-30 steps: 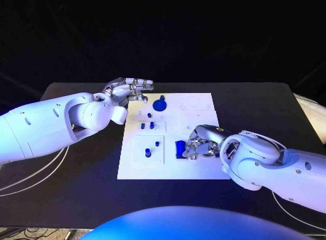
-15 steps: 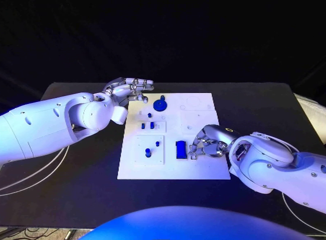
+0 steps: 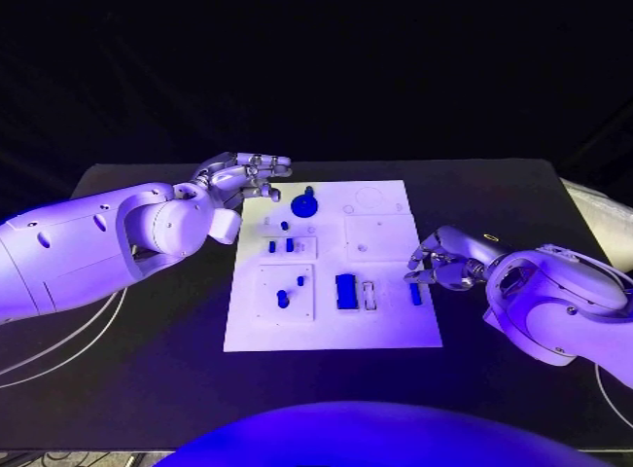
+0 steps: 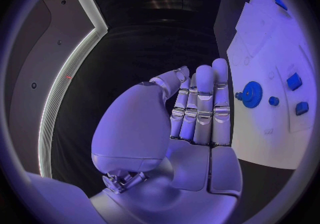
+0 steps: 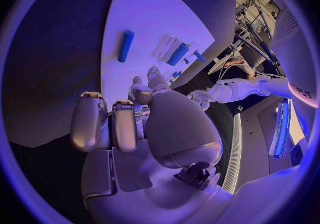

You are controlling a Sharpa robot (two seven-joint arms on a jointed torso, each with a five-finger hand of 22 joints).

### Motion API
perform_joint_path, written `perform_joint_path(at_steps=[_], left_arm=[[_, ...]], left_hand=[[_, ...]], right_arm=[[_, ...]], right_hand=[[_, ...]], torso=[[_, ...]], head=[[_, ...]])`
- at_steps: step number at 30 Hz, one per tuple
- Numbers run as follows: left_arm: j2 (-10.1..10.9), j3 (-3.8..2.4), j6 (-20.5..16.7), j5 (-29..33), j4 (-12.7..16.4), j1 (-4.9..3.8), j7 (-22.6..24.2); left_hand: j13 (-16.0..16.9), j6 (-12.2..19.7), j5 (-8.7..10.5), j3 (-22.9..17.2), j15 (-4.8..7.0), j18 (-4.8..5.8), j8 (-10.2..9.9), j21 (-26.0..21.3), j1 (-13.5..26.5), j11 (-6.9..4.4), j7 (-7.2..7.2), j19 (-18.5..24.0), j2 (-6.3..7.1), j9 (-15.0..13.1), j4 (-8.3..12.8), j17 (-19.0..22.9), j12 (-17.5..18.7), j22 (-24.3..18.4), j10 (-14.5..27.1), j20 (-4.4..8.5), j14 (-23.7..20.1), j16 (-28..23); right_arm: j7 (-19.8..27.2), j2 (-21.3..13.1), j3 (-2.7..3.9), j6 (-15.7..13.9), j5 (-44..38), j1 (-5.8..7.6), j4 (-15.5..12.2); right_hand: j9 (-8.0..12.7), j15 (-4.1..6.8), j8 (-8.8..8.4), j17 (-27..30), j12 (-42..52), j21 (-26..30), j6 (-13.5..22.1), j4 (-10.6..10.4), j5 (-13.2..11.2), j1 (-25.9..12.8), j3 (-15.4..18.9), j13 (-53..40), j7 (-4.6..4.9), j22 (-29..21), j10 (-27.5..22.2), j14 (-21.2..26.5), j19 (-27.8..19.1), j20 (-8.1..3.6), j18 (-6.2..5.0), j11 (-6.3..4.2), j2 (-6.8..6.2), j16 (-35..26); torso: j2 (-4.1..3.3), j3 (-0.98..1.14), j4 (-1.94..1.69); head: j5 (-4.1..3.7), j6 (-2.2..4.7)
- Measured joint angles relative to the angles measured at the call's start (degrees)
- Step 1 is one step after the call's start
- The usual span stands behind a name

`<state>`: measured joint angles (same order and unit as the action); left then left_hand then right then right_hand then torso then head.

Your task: Assemble the parts on the task board

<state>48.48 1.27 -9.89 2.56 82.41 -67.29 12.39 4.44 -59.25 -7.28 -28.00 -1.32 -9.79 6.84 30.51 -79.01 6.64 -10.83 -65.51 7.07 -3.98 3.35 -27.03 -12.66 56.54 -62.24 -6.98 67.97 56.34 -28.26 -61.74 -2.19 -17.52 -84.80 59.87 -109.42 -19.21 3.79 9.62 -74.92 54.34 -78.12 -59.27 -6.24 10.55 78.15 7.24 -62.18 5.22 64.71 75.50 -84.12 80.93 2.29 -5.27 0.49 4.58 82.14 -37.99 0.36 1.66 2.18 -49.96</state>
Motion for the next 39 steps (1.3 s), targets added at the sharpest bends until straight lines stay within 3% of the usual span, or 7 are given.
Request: perform_joint_path(at_steps=[8,21,30,34,39], left_arm=[[-0.1,0.03,0.1,0.0,0.0,0.03,0.0],[-0.1,0.07,0.1,-0.1,0.0,0.10,0.0],[-0.1,0.08,0.2,-0.1,0.0,0.12,0.0],[-0.1,0.08,0.2,-0.2,-0.1,0.13,0.0],[-0.1,0.08,0.2,-0.2,-0.1,0.16,0.0]], left_hand=[[0.0,0.0,0.00,0.0,-0.01,0.00,0.0,0.0,0.0,0.00,0.00,0.0,0.00,0.0,0.0,0.0,0.0,0.0,0.0,0.00,0.0,0.0],[0.0,0.0,0.00,0.0,-0.03,0.00,0.0,0.0,0.0,0.00,0.00,0.0,0.01,0.0,0.0,0.0,0.0,0.0,0.0,0.00,0.0,0.0],[0.0,0.0,0.00,0.0,-0.03,0.00,0.0,0.0,0.0,0.00,0.00,0.0,0.01,0.0,0.0,0.0,0.0,0.0,0.0,0.00,0.0,0.0],[0.0,0.0,0.00,0.0,-0.03,0.00,0.0,0.0,0.0,0.00,0.00,0.0,0.01,0.0,0.0,0.0,0.0,0.0,0.0,0.00,0.0,0.0],[0.0,0.0,0.00,0.0,-0.04,0.00,0.0,0.0,0.0,0.00,0.00,0.0,0.01,0.0,0.0,0.0,0.0,0.0,0.0,0.00,0.0,0.0]], right_arm=[[-2.4,0.4,-0.15,2.0,-2.1,-0.74,1.8],[-4.4,1.8,-0.23,5.7,-5.1,-1.84,3.1],[-4.8,2.4,-0.13,7.5,-6.5,-2.00,3.1],[-4.9,2.8,-0.09,8.3,-7.4,-2.04,3.1],[-4.9,3.7,0.03,9.4,-9.0,-2.10,3.2]], right_hand=[[0.2,0.00,-0.22,0.0,-0.2,0.0,-1.0,-1.8,0.0,-1.5,0.1,0.3,0.08,-0.1,0.0,0.0,0.0,0.00,0.00,0.00,-0.42,-0.2],[0.3,0.00,-0.46,0.0,-0.4,0.2,-2.4,-4.3,0.7,-3.4,0.8,0.5,-0.30,-0.3,0.0,0.0,0.0,0.00,0.00,0.01,-1.88,-0.5],[0.3,0.00,-0.45,0.0,-0.4,0.2,-3.0,-4.4,1.3,-3.6,0.7,0.4,-0.61,-0.3,0.2,0.0,0.0,0.00,0.00,-0.11,-2.28,-0.5],[0.1,0.00,-0.43,0.0,-0.4,0.2,-3.4,-3.3,1.3,-0.9,-0.3,0.4,-0.77,-0.1,0.3,0.0,0.0,-0.01,0.00,-0.18,-2.53,-0.5],[0.2,0.21,-0.77,0.0,-0.8,0.2,-3.7,0.2,-0.6,4.4,-3.8,0.4,-1.03,0.3,0.1,0.2,0.0,-0.01,0.00,-0.74,-2.19,-0.5]], torso=[[-0.02,0.01,-0.06],[-0.07,0.01,-0.13],[-0.05,0.02,-0.11],[-0.03,0.02,-0.12],[-0.03,0.01,-0.13]], head=[[-0.56,0.20],[-0.55,0.11],[-0.54,0.09],[-0.56,0.11],[-0.57,0.11]])
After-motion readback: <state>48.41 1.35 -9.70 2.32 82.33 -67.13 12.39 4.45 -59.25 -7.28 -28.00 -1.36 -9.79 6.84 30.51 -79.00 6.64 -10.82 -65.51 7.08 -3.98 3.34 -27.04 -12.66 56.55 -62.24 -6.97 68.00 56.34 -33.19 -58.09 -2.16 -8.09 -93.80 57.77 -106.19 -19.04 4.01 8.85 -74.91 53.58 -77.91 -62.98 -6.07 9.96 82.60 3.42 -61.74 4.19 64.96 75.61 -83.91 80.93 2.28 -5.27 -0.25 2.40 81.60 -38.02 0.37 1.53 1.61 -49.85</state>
